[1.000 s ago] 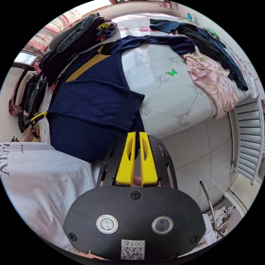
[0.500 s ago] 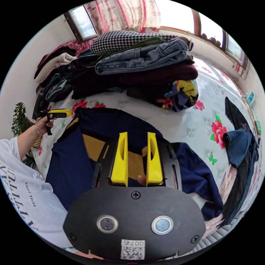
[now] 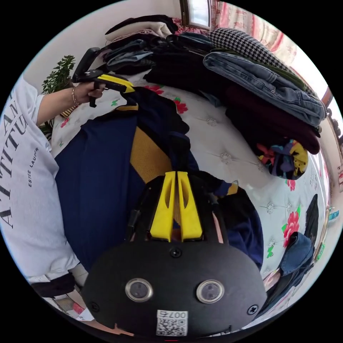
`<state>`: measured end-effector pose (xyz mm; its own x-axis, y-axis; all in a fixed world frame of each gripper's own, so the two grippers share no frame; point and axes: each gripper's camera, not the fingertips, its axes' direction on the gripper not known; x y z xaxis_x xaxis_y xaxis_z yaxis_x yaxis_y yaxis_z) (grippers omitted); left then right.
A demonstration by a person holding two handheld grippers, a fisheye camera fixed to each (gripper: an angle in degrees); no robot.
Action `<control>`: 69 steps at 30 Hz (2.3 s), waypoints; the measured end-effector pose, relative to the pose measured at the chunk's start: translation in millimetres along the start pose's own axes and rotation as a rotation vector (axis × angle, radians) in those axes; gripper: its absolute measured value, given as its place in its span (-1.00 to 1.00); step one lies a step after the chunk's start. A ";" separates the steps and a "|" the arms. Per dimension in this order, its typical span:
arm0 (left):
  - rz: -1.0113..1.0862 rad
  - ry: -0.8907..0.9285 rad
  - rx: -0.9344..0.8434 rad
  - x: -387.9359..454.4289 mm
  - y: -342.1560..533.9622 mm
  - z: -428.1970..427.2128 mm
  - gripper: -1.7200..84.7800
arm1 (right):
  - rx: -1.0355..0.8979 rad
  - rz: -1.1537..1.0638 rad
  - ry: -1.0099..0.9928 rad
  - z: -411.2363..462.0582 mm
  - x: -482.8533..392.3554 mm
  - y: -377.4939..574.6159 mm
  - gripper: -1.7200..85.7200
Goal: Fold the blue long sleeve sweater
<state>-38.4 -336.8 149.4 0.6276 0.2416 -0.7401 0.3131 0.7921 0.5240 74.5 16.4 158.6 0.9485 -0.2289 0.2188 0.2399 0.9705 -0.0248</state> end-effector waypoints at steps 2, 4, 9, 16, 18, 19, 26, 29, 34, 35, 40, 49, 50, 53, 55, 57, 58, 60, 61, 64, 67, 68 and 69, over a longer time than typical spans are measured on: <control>0.040 0.014 -0.021 15.3 16.9 -6.7 -0.98 | -0.069 -0.012 -0.019 0.5 -8.9 16.9 -0.92; 0.042 0.033 -0.032 17.5 22.3 -7.0 -0.98 | -0.042 0.018 -0.027 -8.4 -1.4 19.2 -0.90; -0.011 0.057 -0.034 6.0 14.2 -2.7 -0.98 | 0.050 0.097 -0.159 -18.3 36.2 -1.1 -0.86; -0.114 0.058 -0.026 -24.1 -3.0 7.3 -0.98 | -0.041 0.023 -0.215 24.4 49.7 -27.7 -0.93; -0.140 0.051 -0.024 -33.4 -8.5 11.5 -0.98 | 0.032 0.056 -0.152 11.7 68.0 -37.9 -0.95; -0.162 0.043 -0.027 -40.3 -12.1 16.3 -0.98 | 0.076 0.117 -0.078 2.4 85.7 -46.5 -0.95; -0.372 0.025 -0.129 -73.5 -29.2 66.2 -0.92 | 0.164 0.518 0.040 3.6 175.4 -77.4 -0.92; -0.442 -0.029 -0.068 -76.2 -28.0 50.9 -0.88 | 0.181 0.535 0.043 -0.7 167.0 -69.2 -0.89; -0.362 -0.005 -0.005 -46.7 -14.1 18.4 -0.84 | 0.261 0.418 -0.126 -18.7 109.3 -46.2 -0.85; -0.329 0.031 -0.028 -32.6 -10.3 20.2 -0.82 | 0.265 0.395 -0.159 -19.4 91.7 -42.4 -0.85; -0.188 -0.040 -0.165 22.1 -1.5 44.9 -0.80 | 0.210 0.303 -0.215 -10.7 31.4 -42.3 -0.83; -0.187 -0.119 -0.204 18.1 -7.8 62.8 -0.97 | 0.114 0.313 -0.263 5.7 9.8 -64.3 -0.81; -0.227 -0.106 -0.189 7.3 -3.6 54.3 -0.97 | 0.102 0.311 -0.257 7.0 10.2 -67.6 -0.81; -0.346 -0.072 -0.160 -22.0 14.8 40.3 -0.97 | 0.118 0.321 -0.244 5.1 14.7 -75.5 -0.82; -0.399 -0.115 -0.173 -32.4 24.9 40.4 -0.97 | 0.123 0.331 -0.250 3.4 20.3 -82.1 -0.82; -0.421 -0.107 -0.176 -35.9 28.4 40.7 -0.96 | 0.123 0.340 -0.266 1.0 26.2 -89.1 -0.82; -0.418 -0.090 -0.147 -32.0 26.6 38.8 -0.92 | 0.124 0.342 -0.273 -2.0 30.0 -93.1 -0.82; -0.367 -0.046 -0.094 -17.7 16.6 38.6 -0.84 | 0.142 0.356 -0.265 -9.5 36.6 -96.2 -0.82; -0.320 -0.031 -0.072 -4.7 6.5 42.5 -0.80 | 0.158 0.369 -0.265 -15.5 42.3 -96.5 -0.81; -0.252 -0.110 -0.121 20.7 -19.4 72.2 -0.81 | 0.210 0.447 -0.255 -35.7 66.0 -86.1 -0.82; -0.245 -0.261 -0.262 23.6 -29.2 118.6 -0.86 | 0.265 0.609 -0.214 -64.4 105.5 -50.1 -0.82; -0.194 -0.296 -0.234 31.0 -32.6 119.3 -0.86 | 0.288 0.700 -0.182 -78.4 123.5 -26.1 -0.82; -0.181 -0.316 -0.267 33.0 -35.2 123.6 -0.85 | 0.301 0.753 -0.157 -86.1 132.5 -11.5 -0.82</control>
<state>59.4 -426.0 158.6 0.7795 -0.0639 -0.6232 0.2688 0.9327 0.2406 215.3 -31.6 103.9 0.7883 0.4823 0.3822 -0.5349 0.8440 0.0382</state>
